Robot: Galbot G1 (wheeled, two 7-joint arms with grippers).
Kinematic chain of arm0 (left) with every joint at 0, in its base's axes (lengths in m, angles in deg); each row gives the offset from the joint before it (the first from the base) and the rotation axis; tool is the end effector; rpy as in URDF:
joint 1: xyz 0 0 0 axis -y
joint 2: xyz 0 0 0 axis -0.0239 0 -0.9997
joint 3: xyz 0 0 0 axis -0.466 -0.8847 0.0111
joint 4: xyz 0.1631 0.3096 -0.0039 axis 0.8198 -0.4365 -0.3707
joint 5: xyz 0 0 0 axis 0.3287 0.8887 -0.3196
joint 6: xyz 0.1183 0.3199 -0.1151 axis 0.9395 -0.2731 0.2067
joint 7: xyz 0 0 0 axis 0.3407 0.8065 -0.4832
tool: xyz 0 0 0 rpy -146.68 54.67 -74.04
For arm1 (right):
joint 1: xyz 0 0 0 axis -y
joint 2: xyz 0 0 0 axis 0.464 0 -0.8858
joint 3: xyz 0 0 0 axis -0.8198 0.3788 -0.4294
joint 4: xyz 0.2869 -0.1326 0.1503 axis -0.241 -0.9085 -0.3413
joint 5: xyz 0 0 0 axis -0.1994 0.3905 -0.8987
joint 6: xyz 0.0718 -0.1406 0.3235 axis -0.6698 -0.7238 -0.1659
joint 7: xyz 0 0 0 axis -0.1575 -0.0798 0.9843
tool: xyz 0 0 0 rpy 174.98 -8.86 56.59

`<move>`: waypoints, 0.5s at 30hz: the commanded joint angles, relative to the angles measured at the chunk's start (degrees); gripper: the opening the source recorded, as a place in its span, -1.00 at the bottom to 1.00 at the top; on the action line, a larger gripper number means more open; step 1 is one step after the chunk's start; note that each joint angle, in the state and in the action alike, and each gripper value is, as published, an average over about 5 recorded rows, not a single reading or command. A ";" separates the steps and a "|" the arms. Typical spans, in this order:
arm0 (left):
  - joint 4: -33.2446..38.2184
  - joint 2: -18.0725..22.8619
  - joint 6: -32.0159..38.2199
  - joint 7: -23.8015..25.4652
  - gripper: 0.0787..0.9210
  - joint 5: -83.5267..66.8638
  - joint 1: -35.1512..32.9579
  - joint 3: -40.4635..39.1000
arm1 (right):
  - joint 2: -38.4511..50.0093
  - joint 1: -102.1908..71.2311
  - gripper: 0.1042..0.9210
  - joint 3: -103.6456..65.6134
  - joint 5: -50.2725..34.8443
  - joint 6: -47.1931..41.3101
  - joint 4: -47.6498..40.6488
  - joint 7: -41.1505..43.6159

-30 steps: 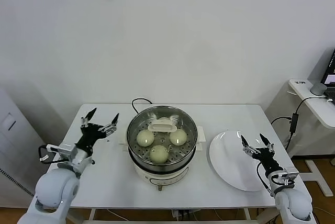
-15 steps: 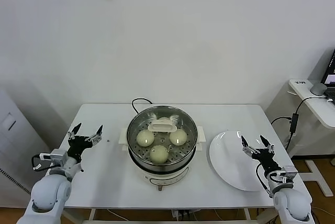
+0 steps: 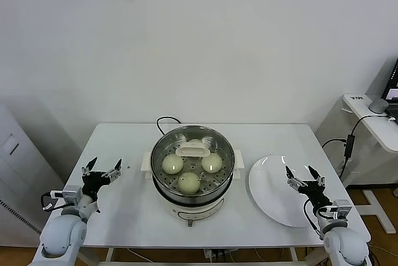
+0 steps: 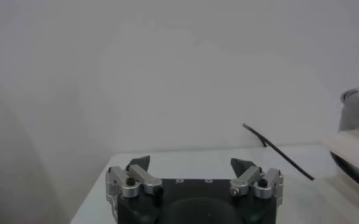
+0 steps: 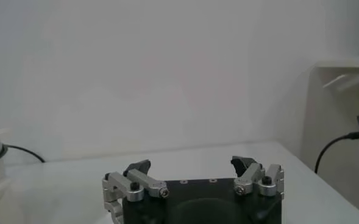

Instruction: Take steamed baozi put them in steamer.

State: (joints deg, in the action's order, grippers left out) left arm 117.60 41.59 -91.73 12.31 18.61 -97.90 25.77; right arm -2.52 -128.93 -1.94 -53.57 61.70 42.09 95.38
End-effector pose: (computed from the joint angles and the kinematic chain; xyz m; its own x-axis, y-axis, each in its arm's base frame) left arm 0.3070 0.1356 -0.3220 -0.9764 0.0328 0.2134 0.0455 0.9975 0.0549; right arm 0.2822 -0.1985 -0.3774 -0.9895 -0.0308 0.1412 -0.0183 0.9959 0.0889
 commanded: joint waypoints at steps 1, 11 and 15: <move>-0.84 0.20 -0.06 0.12 0.77 -0.47 -0.30 0.08 | -0.26 -0.26 0.76 -0.32 1.25 -1.01 1.00 -0.92; -0.80 0.20 -0.18 -0.03 0.77 -0.65 -0.37 -0.10 | -0.04 -0.54 0.76 -0.43 1.73 -1.14 1.15 -0.91; -0.56 0.16 -0.43 -0.06 0.77 -0.82 -0.30 -0.02 | 0.04 -0.49 0.76 -0.26 1.97 -1.22 1.12 -0.88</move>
State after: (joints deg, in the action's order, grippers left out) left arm 117.05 41.78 -91.97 12.26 17.99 -98.23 25.62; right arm -2.56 -129.41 -2.27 -52.06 60.77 43.05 94.64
